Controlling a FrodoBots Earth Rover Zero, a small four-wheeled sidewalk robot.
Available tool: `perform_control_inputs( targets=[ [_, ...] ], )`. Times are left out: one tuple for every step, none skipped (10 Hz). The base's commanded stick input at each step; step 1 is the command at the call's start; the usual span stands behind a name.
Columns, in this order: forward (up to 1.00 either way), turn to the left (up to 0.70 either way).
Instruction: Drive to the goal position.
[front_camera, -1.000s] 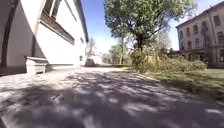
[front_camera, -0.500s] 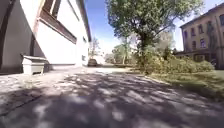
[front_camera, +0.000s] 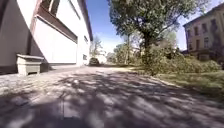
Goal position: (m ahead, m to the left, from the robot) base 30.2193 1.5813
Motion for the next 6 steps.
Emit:
perform_control_inputs(
  targets=[
    [1.0, 0.0],
    [1.0, 0.0],
    [1.0, 0.0],
    [1.0, 0.39],
    [1.0, 0.35],
    [1.0, 0.08]
  ],
)
